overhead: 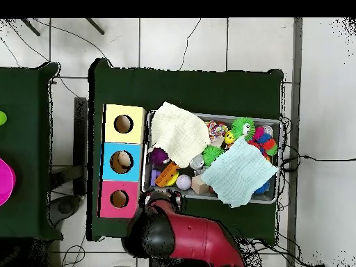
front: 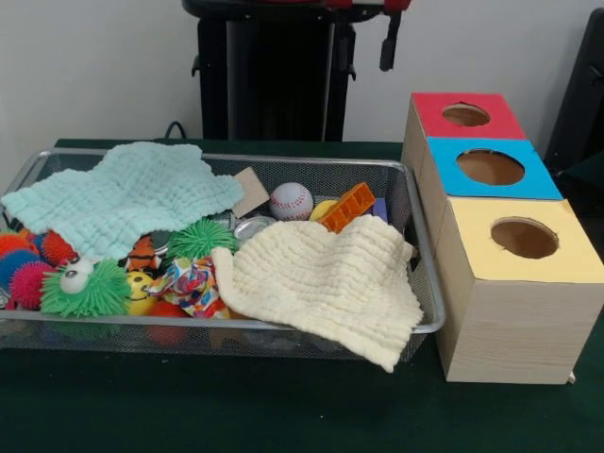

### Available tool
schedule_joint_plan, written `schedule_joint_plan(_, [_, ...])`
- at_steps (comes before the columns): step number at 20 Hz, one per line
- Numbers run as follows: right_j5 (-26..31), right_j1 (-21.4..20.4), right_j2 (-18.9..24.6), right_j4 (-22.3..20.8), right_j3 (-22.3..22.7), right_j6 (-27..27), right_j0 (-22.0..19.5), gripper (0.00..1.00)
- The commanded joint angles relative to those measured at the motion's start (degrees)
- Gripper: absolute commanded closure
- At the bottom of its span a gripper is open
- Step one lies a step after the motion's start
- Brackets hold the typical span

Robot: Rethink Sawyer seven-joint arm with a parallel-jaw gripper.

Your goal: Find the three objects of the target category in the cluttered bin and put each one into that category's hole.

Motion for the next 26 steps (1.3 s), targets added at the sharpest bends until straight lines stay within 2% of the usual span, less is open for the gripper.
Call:
schedule_joint_plan(1, [-3.76, 7.86, 6.91, -5.75, -0.96, -0.27, -4.78, 0.0])
schedule_joint_plan(10, [-4.09, 14.83, 8.64, -11.33, -7.32, -1.76, -9.79, 0.0])
schedule_joint_plan(16, [-3.54, 17.64, 10.67, -14.68, -10.51, -2.42, -12.98, 0.0])
schedule_joint_plan(26, [-2.67, 20.78, 13.01, -18.83, -14.51, -2.31, -15.62, 0.0])
